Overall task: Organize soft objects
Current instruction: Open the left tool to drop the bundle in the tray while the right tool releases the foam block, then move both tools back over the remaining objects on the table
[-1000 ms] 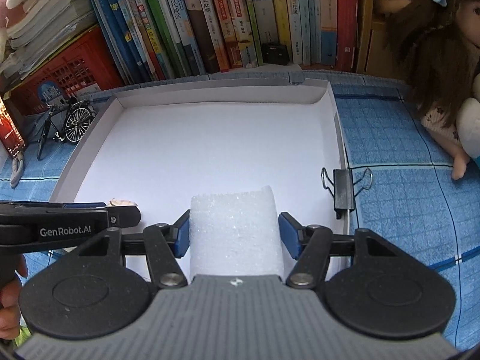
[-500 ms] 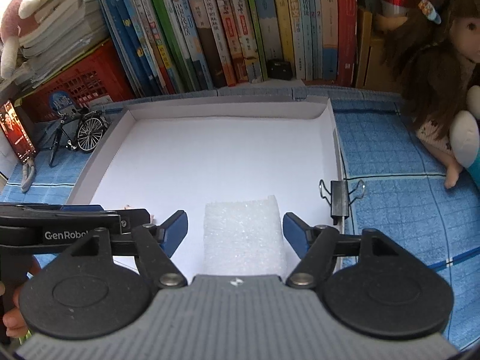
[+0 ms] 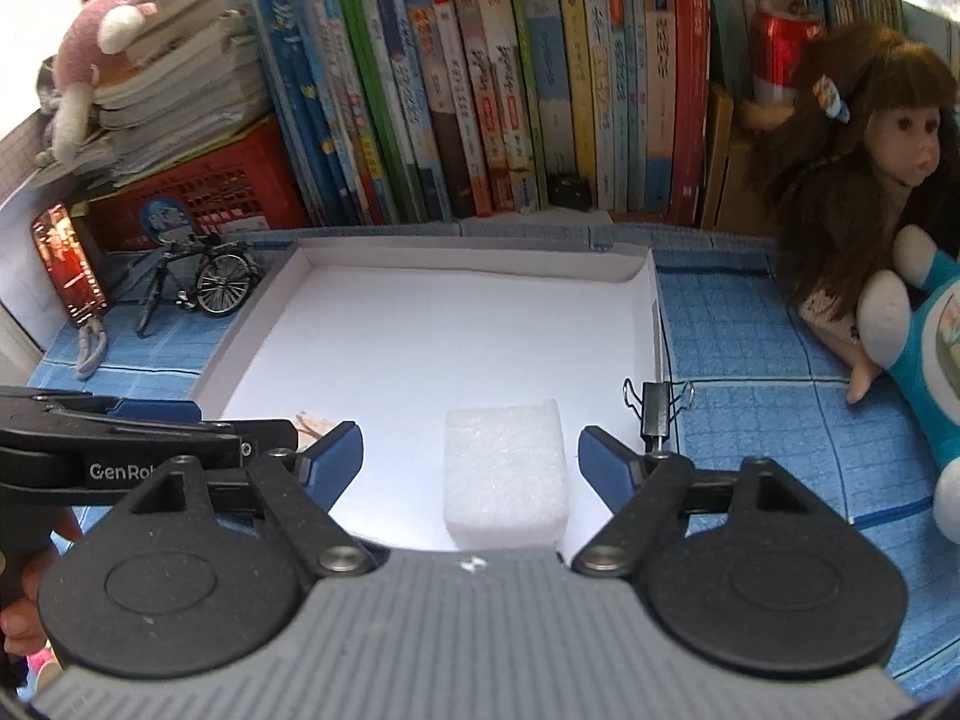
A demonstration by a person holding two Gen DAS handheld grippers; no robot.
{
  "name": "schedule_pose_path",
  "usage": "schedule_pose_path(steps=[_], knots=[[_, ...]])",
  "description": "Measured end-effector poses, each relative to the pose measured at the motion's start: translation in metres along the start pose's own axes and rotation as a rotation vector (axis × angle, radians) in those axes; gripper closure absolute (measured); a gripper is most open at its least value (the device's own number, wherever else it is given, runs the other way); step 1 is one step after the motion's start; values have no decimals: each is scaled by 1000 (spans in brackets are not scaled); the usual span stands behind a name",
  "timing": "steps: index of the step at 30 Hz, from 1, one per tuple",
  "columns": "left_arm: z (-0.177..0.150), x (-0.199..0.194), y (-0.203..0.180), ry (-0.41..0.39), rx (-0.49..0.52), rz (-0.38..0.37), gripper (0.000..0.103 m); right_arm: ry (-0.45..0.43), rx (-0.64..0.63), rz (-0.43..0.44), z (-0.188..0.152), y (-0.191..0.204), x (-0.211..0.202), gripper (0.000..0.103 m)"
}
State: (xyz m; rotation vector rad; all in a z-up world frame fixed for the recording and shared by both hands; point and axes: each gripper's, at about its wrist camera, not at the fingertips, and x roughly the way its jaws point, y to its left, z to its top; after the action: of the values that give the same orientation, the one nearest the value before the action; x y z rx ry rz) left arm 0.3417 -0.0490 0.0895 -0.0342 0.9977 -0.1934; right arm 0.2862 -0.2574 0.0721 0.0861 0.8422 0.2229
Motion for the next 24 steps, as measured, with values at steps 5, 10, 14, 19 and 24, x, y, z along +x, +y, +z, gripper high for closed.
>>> schedule_pose_path(steps=[5, 10, 14, 19, 24], knots=[[-14, -23, -9, -32, 46, 17, 27, -41, -35, 9, -11, 3, -24, 14], [-33, -47, -18, -67, 95, 14, 27, -74, -68, 23, -26, 7, -47, 13], [-46, -68, -21, -109, 119, -1, 27, -116, -93, 20, -37, 11, -66, 11], [-64, -95, -23, -164, 140, -25, 26, -167, -109, 30, -51, 19, -92, 11], [-84, -120, -20, -201, 132, -54, 25, -226, -126, 37, -67, 27, -117, 10]])
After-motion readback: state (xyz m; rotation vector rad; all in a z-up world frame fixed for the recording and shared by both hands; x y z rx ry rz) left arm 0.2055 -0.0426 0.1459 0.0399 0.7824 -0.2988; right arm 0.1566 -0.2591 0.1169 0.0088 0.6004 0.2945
